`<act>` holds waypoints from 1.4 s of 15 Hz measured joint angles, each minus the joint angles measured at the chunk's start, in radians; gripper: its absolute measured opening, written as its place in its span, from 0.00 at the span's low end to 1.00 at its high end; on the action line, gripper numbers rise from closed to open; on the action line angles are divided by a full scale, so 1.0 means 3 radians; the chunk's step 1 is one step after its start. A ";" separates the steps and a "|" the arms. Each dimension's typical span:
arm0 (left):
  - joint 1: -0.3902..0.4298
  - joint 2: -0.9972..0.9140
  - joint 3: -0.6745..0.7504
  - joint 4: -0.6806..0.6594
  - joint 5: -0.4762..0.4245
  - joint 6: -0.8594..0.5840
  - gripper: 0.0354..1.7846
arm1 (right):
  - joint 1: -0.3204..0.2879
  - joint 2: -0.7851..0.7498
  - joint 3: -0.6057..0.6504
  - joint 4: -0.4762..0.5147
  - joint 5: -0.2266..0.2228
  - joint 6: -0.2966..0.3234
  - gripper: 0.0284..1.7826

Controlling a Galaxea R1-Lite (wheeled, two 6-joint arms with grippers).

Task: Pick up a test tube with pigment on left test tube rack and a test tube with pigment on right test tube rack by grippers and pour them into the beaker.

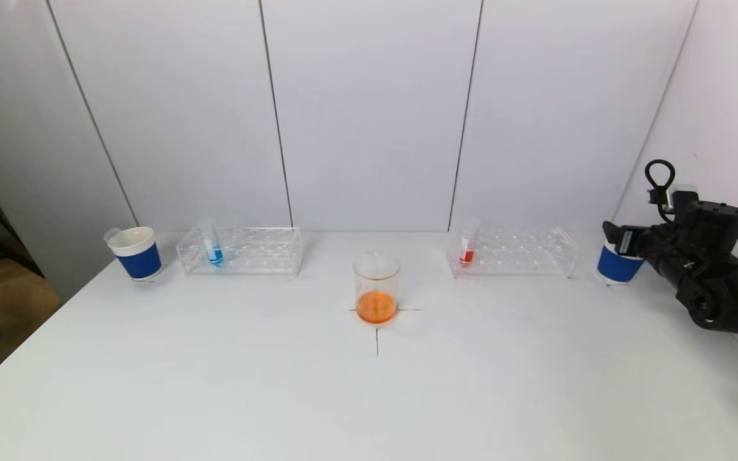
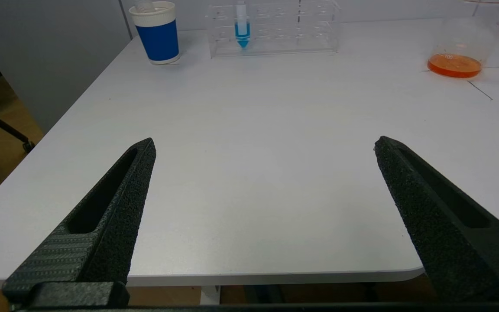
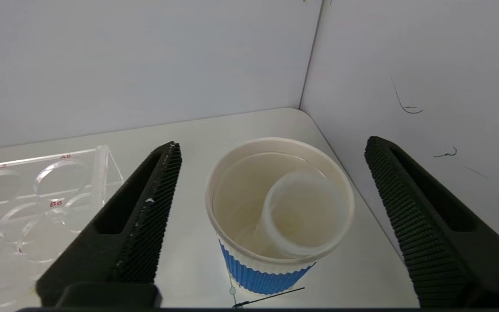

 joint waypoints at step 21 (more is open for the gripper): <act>-0.0001 0.0000 0.0000 0.0000 0.0000 0.0000 0.99 | 0.0817 -0.2224 0.1191 0.0470 -0.0655 -0.0126 1.00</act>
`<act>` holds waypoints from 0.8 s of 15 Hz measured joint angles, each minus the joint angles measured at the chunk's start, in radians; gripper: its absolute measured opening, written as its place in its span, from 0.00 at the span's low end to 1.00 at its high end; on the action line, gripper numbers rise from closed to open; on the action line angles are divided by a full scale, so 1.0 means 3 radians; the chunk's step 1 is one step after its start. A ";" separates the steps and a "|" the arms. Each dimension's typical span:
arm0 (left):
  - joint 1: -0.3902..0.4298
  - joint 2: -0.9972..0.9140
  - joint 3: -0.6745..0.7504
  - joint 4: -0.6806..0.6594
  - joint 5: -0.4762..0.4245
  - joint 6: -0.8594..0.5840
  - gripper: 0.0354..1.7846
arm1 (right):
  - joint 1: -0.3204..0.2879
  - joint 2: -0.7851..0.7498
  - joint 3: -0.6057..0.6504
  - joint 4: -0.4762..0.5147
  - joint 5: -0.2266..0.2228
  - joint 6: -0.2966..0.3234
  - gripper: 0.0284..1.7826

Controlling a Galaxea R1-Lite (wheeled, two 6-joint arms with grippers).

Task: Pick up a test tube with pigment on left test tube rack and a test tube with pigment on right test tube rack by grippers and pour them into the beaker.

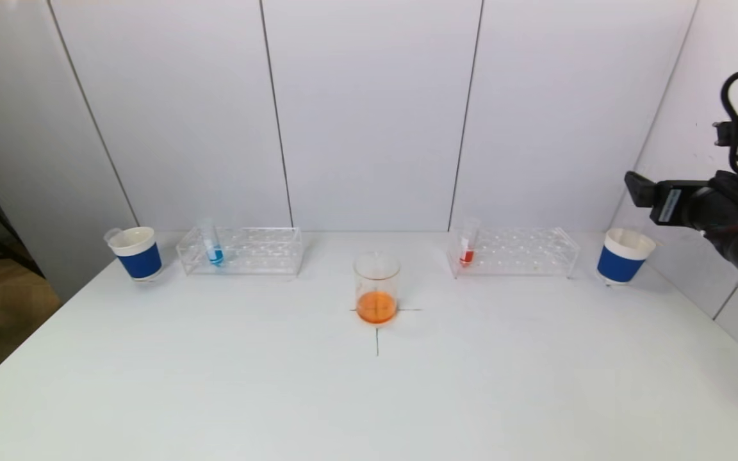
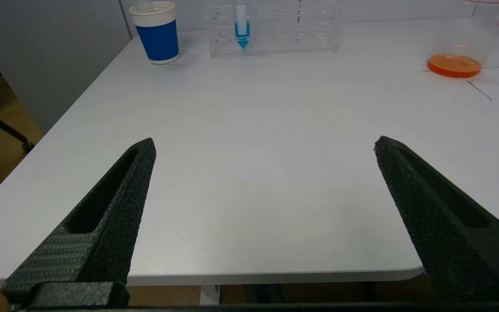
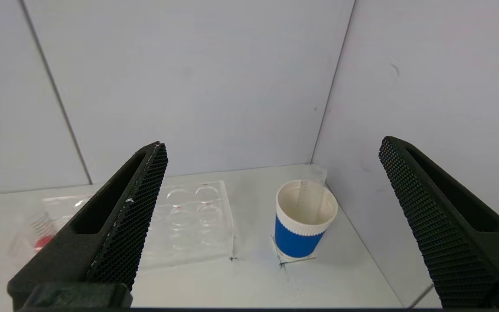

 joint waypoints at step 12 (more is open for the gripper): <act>0.0000 0.0000 0.0000 0.0000 0.0000 0.0001 0.99 | -0.0002 -0.2793 0.1706 0.0545 0.0008 -0.0050 1.00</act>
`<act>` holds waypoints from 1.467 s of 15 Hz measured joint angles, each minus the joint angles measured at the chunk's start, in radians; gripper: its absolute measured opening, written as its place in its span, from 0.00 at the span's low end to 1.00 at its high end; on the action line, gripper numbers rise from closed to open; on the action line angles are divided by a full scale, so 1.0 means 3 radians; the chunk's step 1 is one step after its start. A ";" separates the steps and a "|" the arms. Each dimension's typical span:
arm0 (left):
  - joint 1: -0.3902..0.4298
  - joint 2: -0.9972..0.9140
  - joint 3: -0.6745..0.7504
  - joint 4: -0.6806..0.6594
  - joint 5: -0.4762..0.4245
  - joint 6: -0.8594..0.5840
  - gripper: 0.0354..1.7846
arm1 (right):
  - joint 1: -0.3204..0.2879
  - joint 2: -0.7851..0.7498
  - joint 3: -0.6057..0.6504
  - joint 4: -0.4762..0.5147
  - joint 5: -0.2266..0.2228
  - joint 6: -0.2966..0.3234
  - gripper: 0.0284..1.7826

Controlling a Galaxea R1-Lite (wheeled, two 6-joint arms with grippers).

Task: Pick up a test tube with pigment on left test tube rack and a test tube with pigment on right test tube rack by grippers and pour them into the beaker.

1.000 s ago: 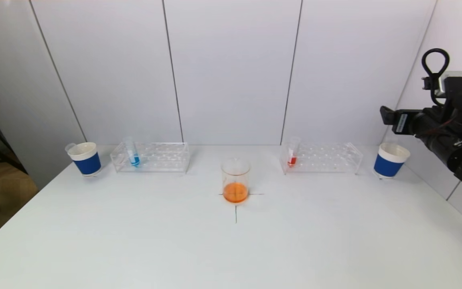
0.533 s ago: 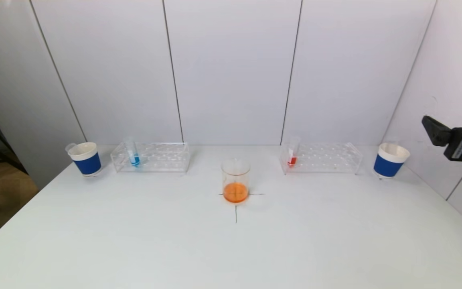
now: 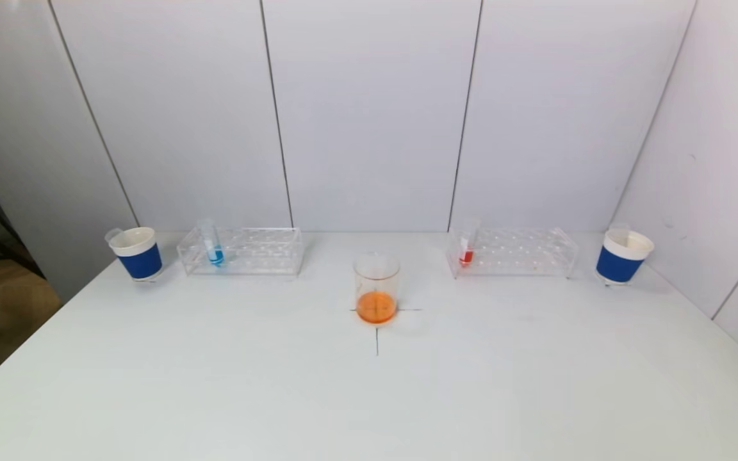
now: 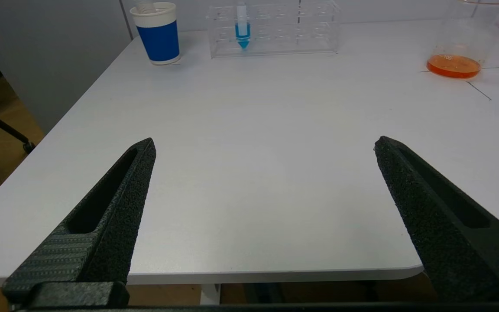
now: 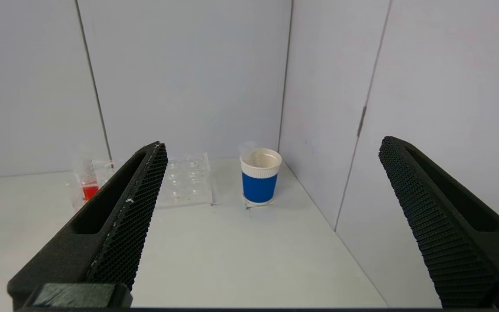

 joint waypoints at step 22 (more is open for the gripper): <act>0.0000 0.0000 0.0000 0.0000 0.0000 0.0000 0.99 | -0.0055 -0.2518 0.0448 0.2628 0.0876 0.0419 1.00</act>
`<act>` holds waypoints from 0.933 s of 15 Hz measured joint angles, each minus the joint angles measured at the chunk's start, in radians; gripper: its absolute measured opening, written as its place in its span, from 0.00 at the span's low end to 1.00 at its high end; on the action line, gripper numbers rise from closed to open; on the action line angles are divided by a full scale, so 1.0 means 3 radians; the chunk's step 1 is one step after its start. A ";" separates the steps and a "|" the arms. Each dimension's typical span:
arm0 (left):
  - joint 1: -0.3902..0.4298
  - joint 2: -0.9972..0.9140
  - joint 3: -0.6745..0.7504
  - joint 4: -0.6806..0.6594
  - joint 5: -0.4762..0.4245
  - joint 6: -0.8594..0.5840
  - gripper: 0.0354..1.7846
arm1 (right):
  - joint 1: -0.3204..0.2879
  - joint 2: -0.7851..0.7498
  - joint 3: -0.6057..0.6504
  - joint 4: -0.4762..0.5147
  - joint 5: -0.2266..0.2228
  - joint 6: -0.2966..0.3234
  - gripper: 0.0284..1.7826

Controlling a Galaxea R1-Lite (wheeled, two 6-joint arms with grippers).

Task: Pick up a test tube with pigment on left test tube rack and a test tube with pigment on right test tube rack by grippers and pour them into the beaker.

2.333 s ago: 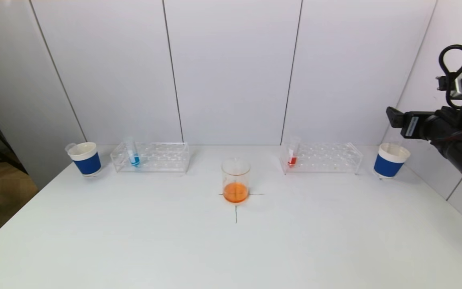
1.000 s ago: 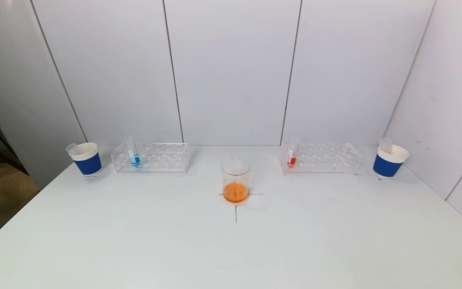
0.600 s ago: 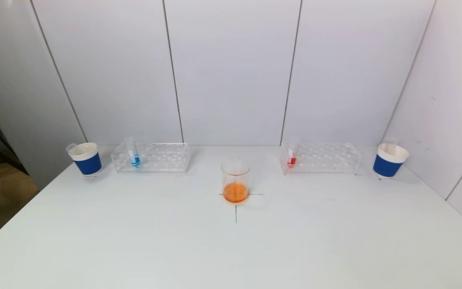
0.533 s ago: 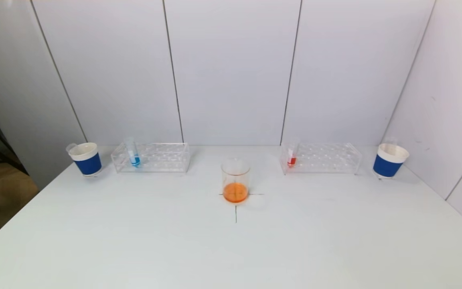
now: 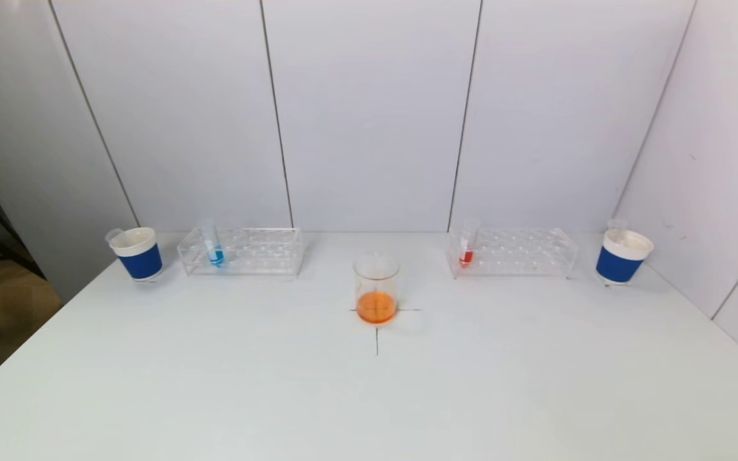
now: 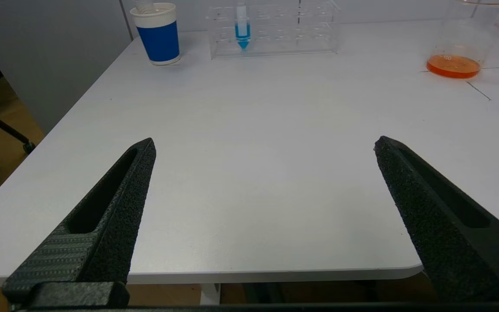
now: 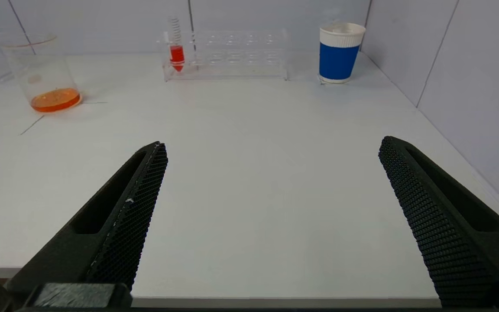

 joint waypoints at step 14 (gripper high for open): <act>0.0000 0.0000 0.0000 0.0000 0.0000 -0.0001 0.99 | 0.0001 0.0000 0.0000 0.0000 -0.0001 0.0005 1.00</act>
